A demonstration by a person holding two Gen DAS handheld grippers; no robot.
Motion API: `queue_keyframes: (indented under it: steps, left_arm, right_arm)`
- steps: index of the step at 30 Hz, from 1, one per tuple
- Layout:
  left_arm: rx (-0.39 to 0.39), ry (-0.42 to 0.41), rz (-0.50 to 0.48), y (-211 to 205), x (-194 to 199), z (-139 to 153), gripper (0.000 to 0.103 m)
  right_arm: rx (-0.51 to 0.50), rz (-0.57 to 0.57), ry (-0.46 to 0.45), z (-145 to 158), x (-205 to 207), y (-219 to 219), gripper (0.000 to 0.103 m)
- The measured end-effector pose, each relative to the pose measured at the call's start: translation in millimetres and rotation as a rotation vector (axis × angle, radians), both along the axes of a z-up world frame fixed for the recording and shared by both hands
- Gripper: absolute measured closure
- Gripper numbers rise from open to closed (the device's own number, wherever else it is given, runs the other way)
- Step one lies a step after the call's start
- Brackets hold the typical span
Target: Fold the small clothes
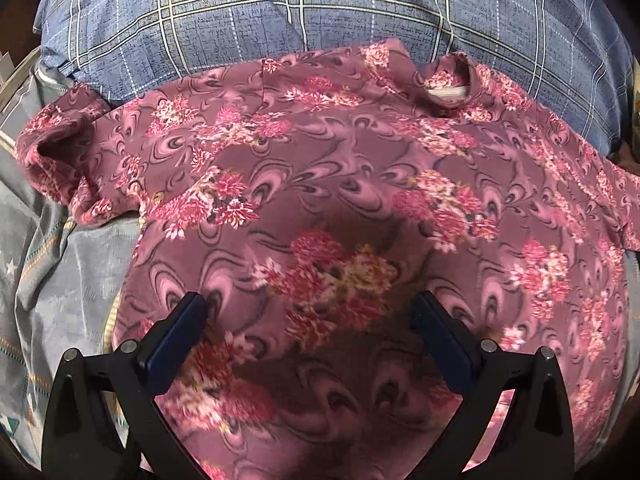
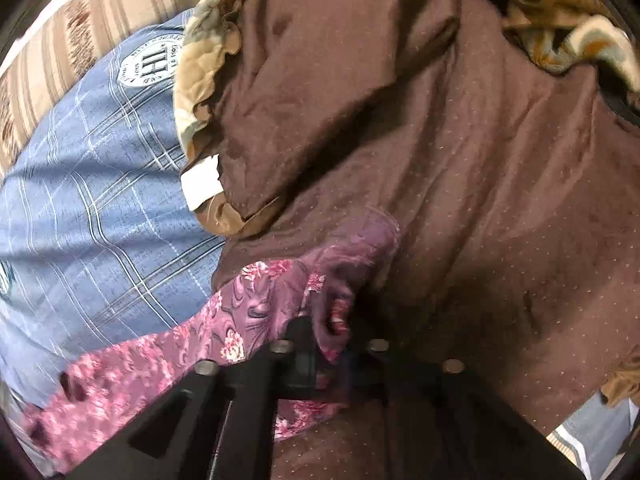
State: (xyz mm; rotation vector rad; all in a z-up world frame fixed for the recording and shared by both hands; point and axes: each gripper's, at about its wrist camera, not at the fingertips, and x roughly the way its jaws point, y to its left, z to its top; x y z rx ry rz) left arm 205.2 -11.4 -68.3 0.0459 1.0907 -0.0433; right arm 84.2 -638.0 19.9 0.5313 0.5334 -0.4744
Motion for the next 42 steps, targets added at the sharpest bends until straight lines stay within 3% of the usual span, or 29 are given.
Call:
queue_keyframes:
  steps: [5,12,20,25,32,39,42]
  left_arm:
    - [-0.072,-0.040,-0.015,9,3,-4,0.000]
    - [-0.086,-0.093,-0.020,20,1,9,0.000]
    - [-0.080,-0.119,0.052,45,11,21,0.000]
    - [-0.128,-0.113,0.083,62,9,23,0.000]
    - [-0.067,-0.161,0.128,85,4,34,0.000]
    - [-0.069,-0.213,0.257,135,3,47,0.000]
    - [-0.118,-0.212,0.318,157,4,49,0.000]
  right_arm:
    - [-0.060,0.086,-0.004,27,-13,41,0.097]
    - [-0.047,0.215,-0.034,35,21,126,0.097]
    - [0.021,0.431,-0.018,7,74,247,0.097]
    - [0.056,0.550,-0.005,-7,110,320,0.097]
    - [0.101,0.726,0.002,-22,153,427,0.097]
    - [0.178,0.839,0.035,-48,177,516,0.096]
    - [0.212,0.864,0.113,-68,186,543,0.082]
